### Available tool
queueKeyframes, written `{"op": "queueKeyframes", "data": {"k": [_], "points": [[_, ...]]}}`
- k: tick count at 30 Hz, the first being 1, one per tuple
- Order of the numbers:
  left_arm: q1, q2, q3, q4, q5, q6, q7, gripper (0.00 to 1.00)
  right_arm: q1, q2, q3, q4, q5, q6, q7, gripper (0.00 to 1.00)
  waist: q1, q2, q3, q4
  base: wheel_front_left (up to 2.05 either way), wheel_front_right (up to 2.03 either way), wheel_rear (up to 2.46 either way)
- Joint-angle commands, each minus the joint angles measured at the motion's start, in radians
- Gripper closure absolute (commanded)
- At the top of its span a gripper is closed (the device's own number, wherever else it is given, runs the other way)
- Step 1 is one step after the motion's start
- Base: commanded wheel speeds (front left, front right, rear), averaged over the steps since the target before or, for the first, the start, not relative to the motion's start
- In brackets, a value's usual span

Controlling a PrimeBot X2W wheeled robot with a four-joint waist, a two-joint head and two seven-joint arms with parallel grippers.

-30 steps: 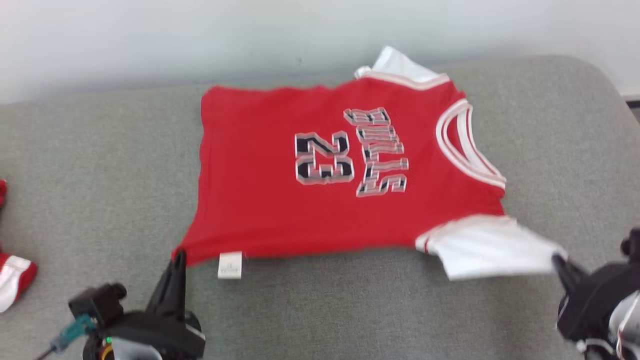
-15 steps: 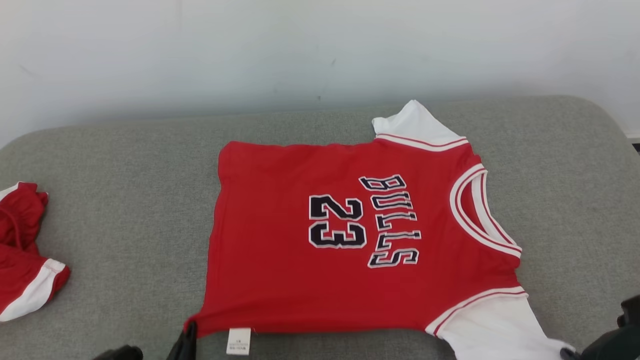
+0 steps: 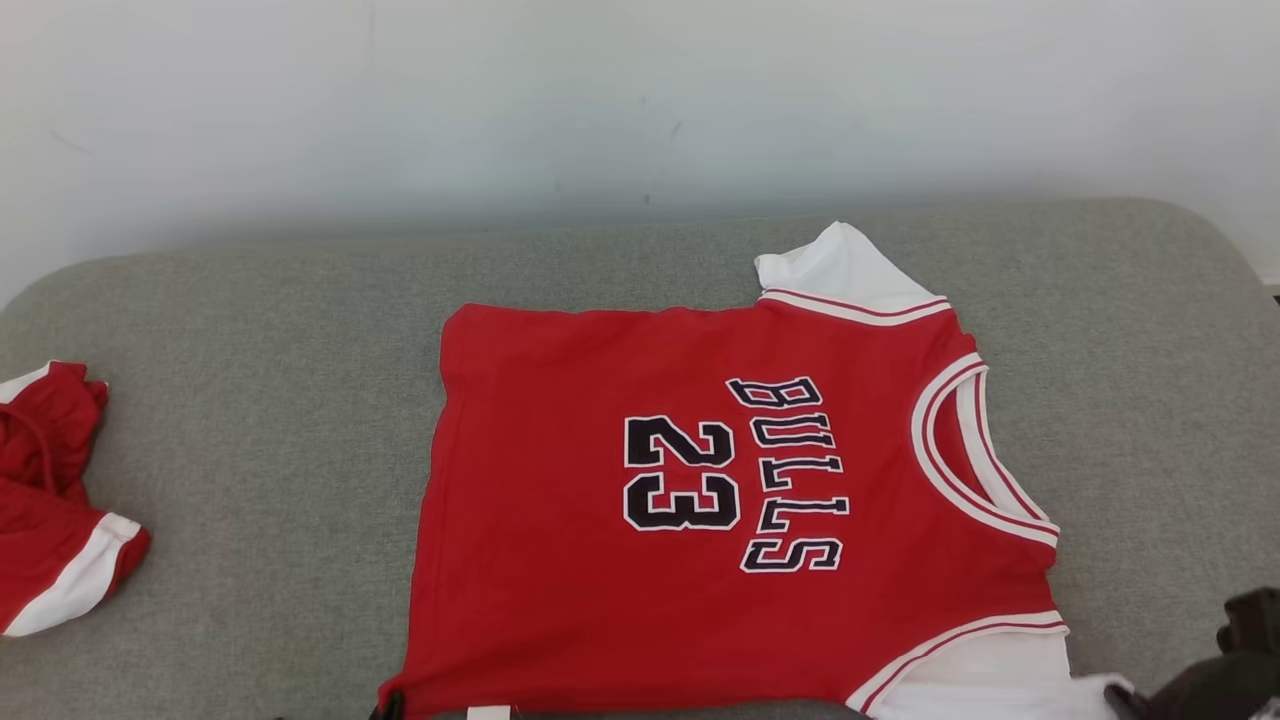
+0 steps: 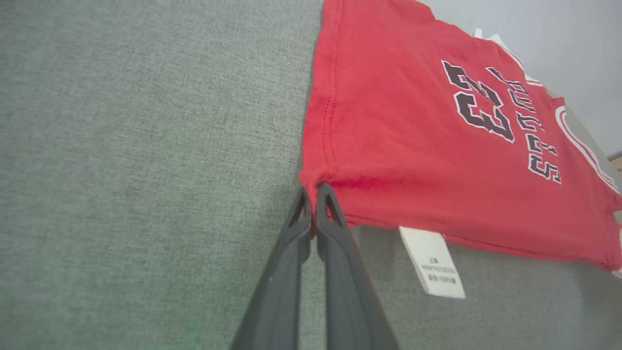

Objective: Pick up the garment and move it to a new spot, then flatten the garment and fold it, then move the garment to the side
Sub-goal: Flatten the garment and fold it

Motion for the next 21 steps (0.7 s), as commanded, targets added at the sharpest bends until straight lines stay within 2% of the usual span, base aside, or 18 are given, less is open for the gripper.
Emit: {"op": "queueKeyframes", "data": {"k": [1, 9, 21], "points": [[-0.013, -0.003, 0.003, 0.0, 0.004, -0.003, -0.006, 1.0, -0.018, -0.001, 0.005, 0.008, -0.01, -0.002, -0.013, 1.0, 0.0, 0.0, 0.003, 0.002, 0.0, 0.0, 0.0], [-0.139, -0.043, 0.0, 0.051, 0.017, -0.018, -0.015, 1.0, -0.208, -0.049, 0.064, 0.087, -0.008, -0.002, -0.183, 1.0, 0.0, 0.0, 0.034, 0.008, 0.0, 0.0, 0.0], [-0.343, -0.091, -0.011, 0.187, 0.052, -0.043, -0.031, 1.0, -0.478, -0.111, 0.156, 0.333, -0.034, -0.002, -0.378, 1.0, 0.0, 0.0, 0.116, 0.016, 0.0, 0.0, 0.0]]}}
